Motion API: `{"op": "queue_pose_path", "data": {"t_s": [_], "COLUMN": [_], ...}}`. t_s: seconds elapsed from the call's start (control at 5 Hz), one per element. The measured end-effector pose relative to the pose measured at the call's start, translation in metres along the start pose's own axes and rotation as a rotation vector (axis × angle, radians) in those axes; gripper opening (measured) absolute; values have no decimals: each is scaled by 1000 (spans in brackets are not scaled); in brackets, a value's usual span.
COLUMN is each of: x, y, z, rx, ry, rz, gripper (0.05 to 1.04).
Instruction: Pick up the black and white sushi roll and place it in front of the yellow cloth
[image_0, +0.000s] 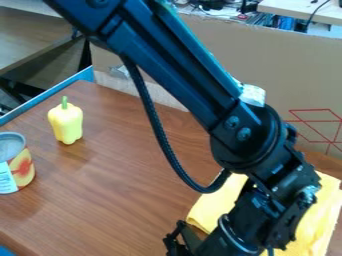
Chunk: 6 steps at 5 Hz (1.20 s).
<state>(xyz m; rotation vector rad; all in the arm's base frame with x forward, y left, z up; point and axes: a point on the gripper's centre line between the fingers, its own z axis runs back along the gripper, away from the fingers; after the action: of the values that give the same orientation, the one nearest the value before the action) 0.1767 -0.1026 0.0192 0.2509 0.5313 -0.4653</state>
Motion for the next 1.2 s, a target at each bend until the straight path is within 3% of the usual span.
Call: {"op": "queue_pose_path", "data": {"t_s": [0.2, 0.4, 0.8, 1.0, 1.2], "x": [-1, -12, -45, -66, -79], "y": [13, 20, 42, 69, 98], "z": [-3, 20, 57, 56, 41], "rx": [-59, -108, -260, -253, -177], "ry": [-21, -131, -321, -324, -306], "rz": [11, -4, -40, 106, 315], "gripper": [955, 1006, 1001, 1001, 1001]}}
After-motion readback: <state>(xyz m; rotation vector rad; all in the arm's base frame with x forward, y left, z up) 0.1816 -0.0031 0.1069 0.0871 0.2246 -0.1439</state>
